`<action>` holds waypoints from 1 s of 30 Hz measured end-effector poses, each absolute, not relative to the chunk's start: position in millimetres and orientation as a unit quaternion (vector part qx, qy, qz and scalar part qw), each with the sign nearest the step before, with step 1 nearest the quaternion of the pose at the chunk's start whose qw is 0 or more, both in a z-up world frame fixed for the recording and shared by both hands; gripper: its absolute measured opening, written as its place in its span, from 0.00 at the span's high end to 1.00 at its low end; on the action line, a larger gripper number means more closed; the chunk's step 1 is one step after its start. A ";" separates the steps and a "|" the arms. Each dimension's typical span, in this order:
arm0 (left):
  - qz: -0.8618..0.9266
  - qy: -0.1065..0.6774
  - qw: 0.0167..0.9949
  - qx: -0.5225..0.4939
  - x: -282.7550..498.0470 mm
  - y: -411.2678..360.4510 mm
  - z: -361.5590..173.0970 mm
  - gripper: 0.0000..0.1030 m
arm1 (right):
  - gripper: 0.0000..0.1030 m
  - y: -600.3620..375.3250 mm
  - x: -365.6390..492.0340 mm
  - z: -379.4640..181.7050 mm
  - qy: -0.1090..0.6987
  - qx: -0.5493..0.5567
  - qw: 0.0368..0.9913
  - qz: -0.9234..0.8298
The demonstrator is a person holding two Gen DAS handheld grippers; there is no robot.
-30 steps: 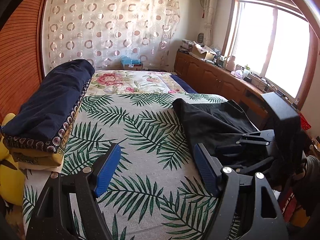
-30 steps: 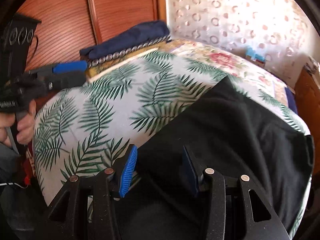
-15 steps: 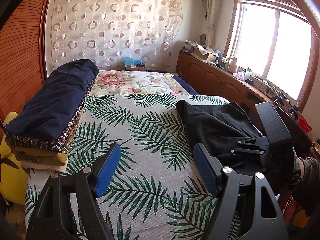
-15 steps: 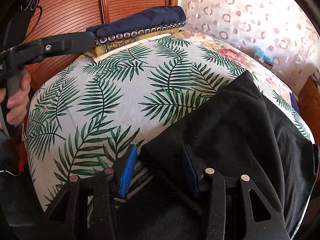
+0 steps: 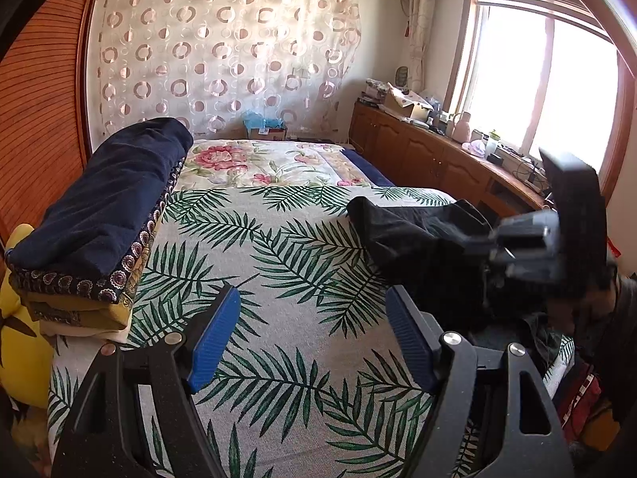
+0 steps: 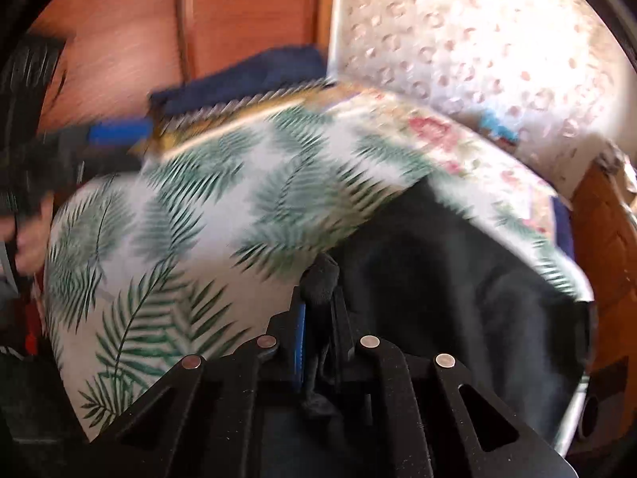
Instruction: Fold small clothes
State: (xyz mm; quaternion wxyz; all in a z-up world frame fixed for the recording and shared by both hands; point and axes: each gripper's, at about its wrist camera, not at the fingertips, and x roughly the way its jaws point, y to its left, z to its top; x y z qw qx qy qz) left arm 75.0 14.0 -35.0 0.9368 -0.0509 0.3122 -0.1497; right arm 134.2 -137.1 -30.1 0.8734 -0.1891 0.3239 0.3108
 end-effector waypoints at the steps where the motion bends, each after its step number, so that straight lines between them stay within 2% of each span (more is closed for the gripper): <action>1: -0.151 0.312 0.937 -0.051 75.2 13.3 -35.2 0.26 | 0.90 -145.8 139.8 -21.8 0.317 -0.188 0.880 0.300; 7: -0.158 0.315 0.935 -0.050 75.1 6.0 -37.1 0.26 | 0.90 -197.5 182.9 13.3 0.290 -0.191 0.913 0.216; 14: -0.166 0.321 0.931 -0.044 75.4 -4.0 -40.7 0.26 | 0.90 -239.9 232.0 6.6 0.325 -0.136 0.925 0.140; 21: -0.170 0.325 0.930 -0.041 74.5 -9.1 -44.2 0.26 | 0.90 -235.3 249.2 -11.0 0.346 -0.138 0.923 0.093; 30: -0.176 0.326 0.928 -0.037 72.4 -14.3 -44.6 0.26 | 0.90 -223.7 265.1 1.1 0.358 -0.121 0.925 0.045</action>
